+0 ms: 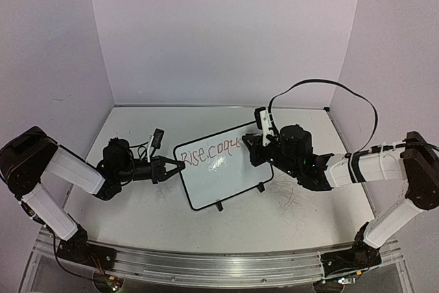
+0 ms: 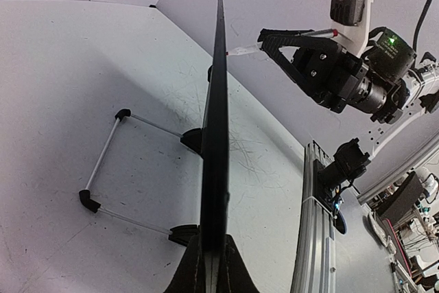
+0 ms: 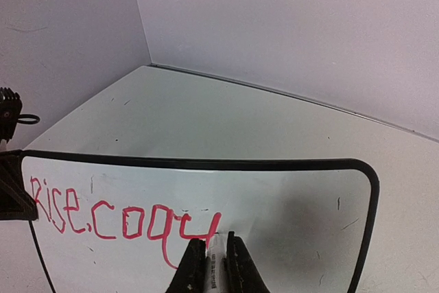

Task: Write a sentence on the whiteboard

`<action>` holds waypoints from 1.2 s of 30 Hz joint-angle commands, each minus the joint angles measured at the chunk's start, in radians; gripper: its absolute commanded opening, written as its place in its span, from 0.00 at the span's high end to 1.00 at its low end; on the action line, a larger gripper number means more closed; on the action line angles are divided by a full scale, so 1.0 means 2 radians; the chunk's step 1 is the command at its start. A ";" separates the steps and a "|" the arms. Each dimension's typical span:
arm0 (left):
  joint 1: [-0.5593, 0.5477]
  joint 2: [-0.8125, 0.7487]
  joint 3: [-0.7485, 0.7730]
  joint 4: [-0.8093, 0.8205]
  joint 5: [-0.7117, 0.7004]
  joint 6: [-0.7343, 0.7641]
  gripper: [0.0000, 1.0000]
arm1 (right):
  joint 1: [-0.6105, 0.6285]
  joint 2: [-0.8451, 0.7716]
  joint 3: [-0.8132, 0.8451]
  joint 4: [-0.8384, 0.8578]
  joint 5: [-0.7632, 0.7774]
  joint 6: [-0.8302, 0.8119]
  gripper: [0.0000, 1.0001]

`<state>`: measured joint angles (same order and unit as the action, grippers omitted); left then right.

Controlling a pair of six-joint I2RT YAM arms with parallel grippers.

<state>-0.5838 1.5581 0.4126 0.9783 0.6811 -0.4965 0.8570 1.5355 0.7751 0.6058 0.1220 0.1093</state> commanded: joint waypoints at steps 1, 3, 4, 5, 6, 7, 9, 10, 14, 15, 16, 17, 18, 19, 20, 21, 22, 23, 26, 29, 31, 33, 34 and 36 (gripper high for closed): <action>0.000 0.005 0.005 -0.022 0.002 0.008 1.00 | -0.002 0.008 0.021 0.024 0.023 0.001 1.00; 0.000 0.004 0.005 -0.022 0.002 0.009 1.00 | -0.002 0.009 0.018 0.021 0.031 0.004 1.00; -0.001 0.003 0.005 -0.023 0.002 0.009 1.00 | -0.002 0.009 0.017 0.020 0.034 0.005 1.00; 0.000 0.003 0.005 -0.023 0.002 0.009 1.00 | -0.002 0.009 0.015 0.019 0.038 0.006 1.00; 0.000 0.003 0.005 -0.023 0.002 0.009 1.00 | -0.002 0.009 0.014 0.018 0.043 0.007 1.00; 0.000 0.002 0.005 -0.023 0.001 0.009 1.00 | -0.003 0.008 0.013 0.016 0.049 0.008 1.00; 0.000 0.003 0.005 -0.024 0.001 0.009 1.00 | -0.006 0.004 0.010 0.015 0.057 0.011 1.00; 0.000 0.003 0.005 -0.024 0.002 0.009 1.00 | -0.008 0.002 0.010 0.015 0.058 0.012 1.00; 0.000 0.005 0.007 -0.024 0.002 0.009 1.00 | -0.011 0.005 0.021 0.015 0.058 0.010 1.00; 0.000 0.005 0.007 -0.024 0.003 0.009 1.00 | -0.011 0.007 0.025 0.016 0.055 0.009 1.00; 0.000 0.005 0.008 -0.024 0.003 0.009 1.00 | -0.011 0.010 0.028 0.016 0.052 0.008 1.00; 0.000 0.005 0.008 -0.024 0.004 0.009 1.00 | -0.011 0.011 0.031 0.016 0.048 0.008 1.00; 0.000 0.005 0.008 -0.024 0.003 0.009 1.00 | -0.012 0.012 0.033 0.018 0.044 0.008 1.00; 0.000 0.005 0.008 -0.024 0.003 0.009 1.00 | -0.012 0.013 0.034 0.019 0.041 0.008 1.00; 0.000 0.005 0.008 -0.023 0.004 0.009 1.00 | -0.012 0.014 0.035 0.020 0.038 0.007 1.00; 0.000 0.005 0.007 -0.023 0.003 0.009 1.00 | -0.011 0.014 0.036 0.020 0.035 0.006 1.00; 0.000 0.005 0.007 -0.023 0.003 0.010 1.00 | -0.012 0.015 0.037 0.021 0.033 0.006 1.00; 0.000 0.006 0.008 -0.024 0.003 0.010 1.00 | -0.011 0.016 0.038 0.021 0.031 0.007 1.00; 0.000 0.008 0.009 -0.024 0.005 0.010 1.00 | -0.011 0.022 0.038 0.018 0.018 0.013 1.00; 0.000 0.008 0.011 -0.024 0.005 0.010 1.00 | -0.011 0.025 0.030 0.017 0.007 0.022 1.00; 0.000 0.008 0.011 -0.024 0.005 0.010 1.00 | -0.011 0.024 0.022 0.016 0.004 0.027 1.00; -0.001 0.008 0.010 -0.024 0.004 0.010 1.00 | -0.011 0.021 0.015 0.016 0.003 0.031 1.00; 0.000 0.009 0.010 -0.024 0.004 0.010 1.00 | -0.011 0.019 0.010 0.015 0.004 0.034 1.00; 0.000 0.009 0.010 -0.024 0.004 0.011 1.00 | -0.011 0.014 0.001 0.014 0.004 0.038 1.00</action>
<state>-0.5838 1.5581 0.4129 0.9771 0.6811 -0.4988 0.8402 1.5642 0.8095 0.6374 0.1425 0.1548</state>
